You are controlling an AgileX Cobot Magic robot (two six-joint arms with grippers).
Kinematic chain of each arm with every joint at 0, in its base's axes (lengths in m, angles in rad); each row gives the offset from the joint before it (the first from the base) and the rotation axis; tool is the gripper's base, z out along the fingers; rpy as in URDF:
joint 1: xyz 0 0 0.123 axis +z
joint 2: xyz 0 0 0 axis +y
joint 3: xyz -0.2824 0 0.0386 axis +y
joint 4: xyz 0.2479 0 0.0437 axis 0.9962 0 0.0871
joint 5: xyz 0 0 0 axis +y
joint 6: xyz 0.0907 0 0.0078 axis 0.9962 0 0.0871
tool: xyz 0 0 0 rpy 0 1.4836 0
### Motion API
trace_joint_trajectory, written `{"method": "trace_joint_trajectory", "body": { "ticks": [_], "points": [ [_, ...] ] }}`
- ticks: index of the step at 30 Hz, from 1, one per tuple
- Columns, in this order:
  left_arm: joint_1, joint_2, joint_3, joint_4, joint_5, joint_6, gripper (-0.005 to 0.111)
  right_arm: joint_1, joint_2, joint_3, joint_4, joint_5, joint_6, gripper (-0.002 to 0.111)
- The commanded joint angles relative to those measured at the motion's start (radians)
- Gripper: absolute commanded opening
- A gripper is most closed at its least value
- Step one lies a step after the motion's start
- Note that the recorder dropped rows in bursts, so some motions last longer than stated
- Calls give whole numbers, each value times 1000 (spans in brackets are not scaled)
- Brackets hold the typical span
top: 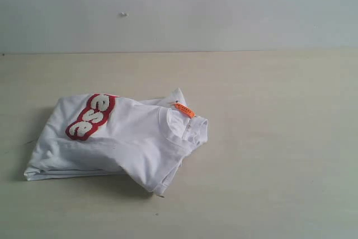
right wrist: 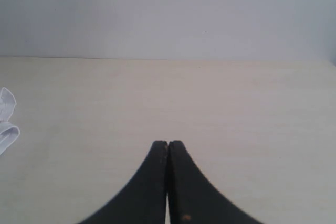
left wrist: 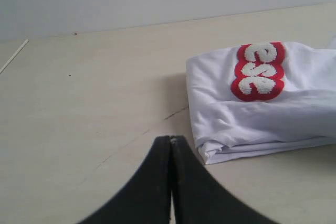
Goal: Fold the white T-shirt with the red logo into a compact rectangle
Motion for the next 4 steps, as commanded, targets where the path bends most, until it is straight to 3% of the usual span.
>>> {"method": "trace_joint_trajectory", "body": {
  "ticks": [1,4],
  "points": [
    [2,-4,0,2,-8,0,0,-5,-5,5,1,-6,5,0],
    [2,-4,0,2,-8,0,0,-5,-5,5,1,-6,5,0]
  ]
}}
